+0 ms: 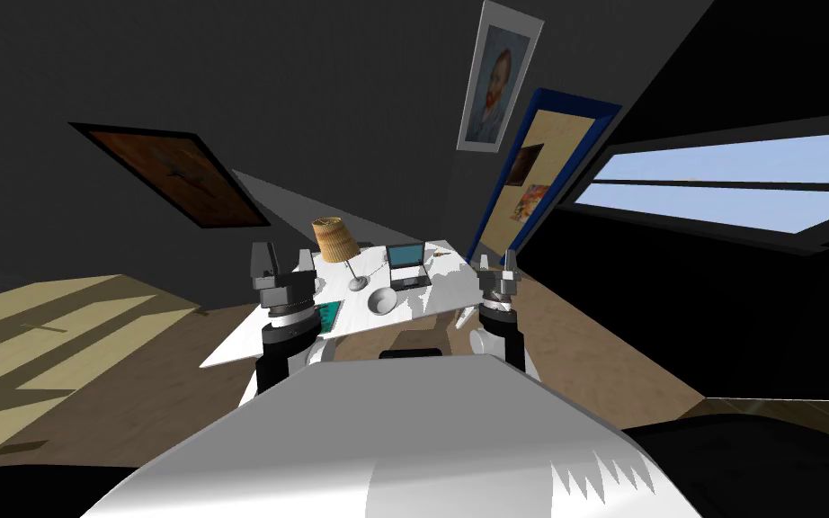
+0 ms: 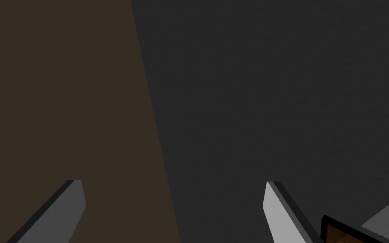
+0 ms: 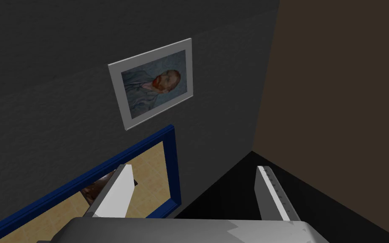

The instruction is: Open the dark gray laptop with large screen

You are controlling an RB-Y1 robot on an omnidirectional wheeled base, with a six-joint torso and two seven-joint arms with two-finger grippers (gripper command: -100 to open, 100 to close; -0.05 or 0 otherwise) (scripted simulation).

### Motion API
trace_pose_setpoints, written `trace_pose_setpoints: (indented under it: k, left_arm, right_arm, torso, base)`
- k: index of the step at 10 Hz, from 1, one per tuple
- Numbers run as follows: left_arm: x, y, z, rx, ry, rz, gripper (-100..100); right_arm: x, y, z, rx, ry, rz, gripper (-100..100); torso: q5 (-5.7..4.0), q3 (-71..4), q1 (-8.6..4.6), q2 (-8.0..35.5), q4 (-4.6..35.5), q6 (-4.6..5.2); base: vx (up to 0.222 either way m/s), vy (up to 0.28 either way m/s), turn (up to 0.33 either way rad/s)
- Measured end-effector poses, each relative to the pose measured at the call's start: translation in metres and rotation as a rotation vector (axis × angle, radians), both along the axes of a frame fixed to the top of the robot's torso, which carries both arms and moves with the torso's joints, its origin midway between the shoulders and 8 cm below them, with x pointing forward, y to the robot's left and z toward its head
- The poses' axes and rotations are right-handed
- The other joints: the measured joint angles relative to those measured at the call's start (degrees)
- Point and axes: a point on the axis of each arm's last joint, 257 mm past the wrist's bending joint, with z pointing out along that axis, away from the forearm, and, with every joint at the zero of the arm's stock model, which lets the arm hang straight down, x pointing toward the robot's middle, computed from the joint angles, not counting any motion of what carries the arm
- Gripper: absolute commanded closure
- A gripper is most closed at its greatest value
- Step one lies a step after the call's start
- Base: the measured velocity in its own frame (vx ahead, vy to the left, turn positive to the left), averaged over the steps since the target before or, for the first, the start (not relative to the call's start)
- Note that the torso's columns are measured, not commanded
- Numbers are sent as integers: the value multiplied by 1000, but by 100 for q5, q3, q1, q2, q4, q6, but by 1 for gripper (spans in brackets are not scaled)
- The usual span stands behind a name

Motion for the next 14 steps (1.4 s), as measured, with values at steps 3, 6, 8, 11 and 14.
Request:
trace_pose_setpoints:
  k: [3,6,8,11,14]
  left_arm:
    - [0,0,0,0,0,0,0]
    - [0,0,0,0,0,0,0]
    - [0,0,0,0,0,0,0]
    - [0,0,0,0,0,0,0]
    - [0,0,0,0,0,0,0]
  right_arm:
    - [0,0,0,0,0,0,0]
    - [0,0,0,0,0,0,0]
    - [0,0,0,0,0,0,0]
    - [3,5,-4,-29,16,13,-100]
    - [23,26,-22,-130,80,55,-100]
  torso:
    - [0,-2014,0,1003,1006,0]
    - [0,-4536,0,2269,2268,0]
    - [0,-6227,0,3116,3114,0]
    - [2,-8312,7,4158,4150,-3]
    - [2,-8455,6,4229,4227,-1]
  base:
    - [0,0,0]
    - [0,0,0]
    - [0,0,0]
    - [-11,22,92]
    - [-33,62,165]
